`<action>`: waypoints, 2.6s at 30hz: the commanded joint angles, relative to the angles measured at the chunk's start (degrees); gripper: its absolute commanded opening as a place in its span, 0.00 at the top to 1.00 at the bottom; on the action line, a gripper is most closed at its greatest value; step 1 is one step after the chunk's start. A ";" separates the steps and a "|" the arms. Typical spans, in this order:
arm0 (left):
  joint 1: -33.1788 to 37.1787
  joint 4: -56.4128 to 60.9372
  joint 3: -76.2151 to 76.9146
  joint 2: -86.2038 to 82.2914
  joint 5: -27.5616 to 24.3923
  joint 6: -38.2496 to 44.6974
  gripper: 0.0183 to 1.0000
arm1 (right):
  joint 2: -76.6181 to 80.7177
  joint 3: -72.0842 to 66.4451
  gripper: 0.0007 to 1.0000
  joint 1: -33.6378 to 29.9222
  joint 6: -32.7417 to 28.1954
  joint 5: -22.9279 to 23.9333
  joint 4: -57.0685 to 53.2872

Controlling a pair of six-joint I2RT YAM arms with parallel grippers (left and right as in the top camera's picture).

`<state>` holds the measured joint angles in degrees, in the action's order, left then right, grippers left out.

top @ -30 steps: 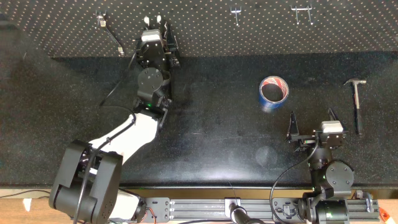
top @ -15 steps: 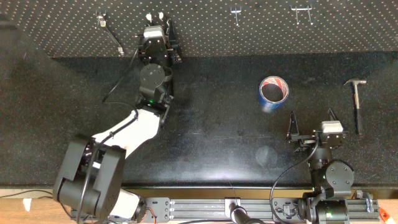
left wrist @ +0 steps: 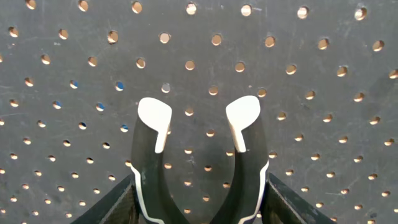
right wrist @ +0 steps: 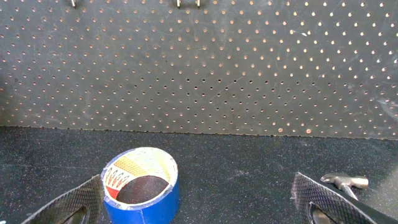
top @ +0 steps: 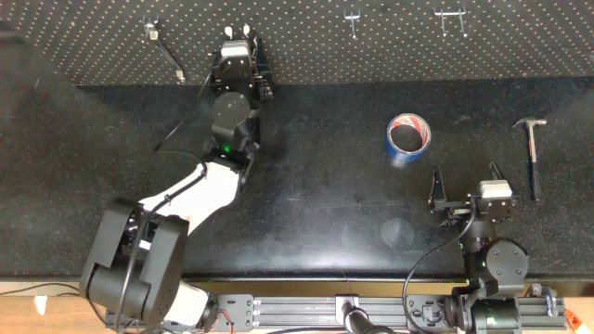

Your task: Place Tools Onto Pegboard

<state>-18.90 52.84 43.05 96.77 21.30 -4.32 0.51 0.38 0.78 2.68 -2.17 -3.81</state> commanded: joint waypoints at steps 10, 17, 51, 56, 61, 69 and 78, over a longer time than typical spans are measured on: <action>0.17 0.52 1.66 0.13 -1.05 0.13 0.99 | -0.35 -0.15 0.02 0.28 -0.59 0.24 -0.24; 0.17 0.52 1.66 0.13 -1.03 0.13 0.91 | -0.35 -0.15 0.02 0.28 -0.59 0.26 -0.24; 8.74 -35.04 -8.55 -29.22 -16.02 0.09 0.00 | -0.35 -0.15 0.02 0.28 -0.59 0.26 -0.24; 12.33 -34.84 -21.57 -44.63 -18.97 0.11 0.00 | -0.35 -0.15 0.02 0.28 -0.59 0.26 -0.24; 15.17 -34.34 -32.63 -60.11 -21.16 0.11 0.00 | -0.35 -0.15 0.02 0.28 -0.59 0.24 -0.24; 15.52 -37.35 -42.73 -79.01 -20.46 0.13 0.00 | -0.35 -0.15 0.02 0.28 -0.59 0.24 -0.24; 17.05 -56.76 -42.73 -92.72 -20.48 0.35 0.00 | -0.35 -0.15 0.02 0.28 -0.59 0.26 -0.24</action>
<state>-2.13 0.10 0.38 8.12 1.21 -4.32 0.47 0.38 0.78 2.68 -2.17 -3.81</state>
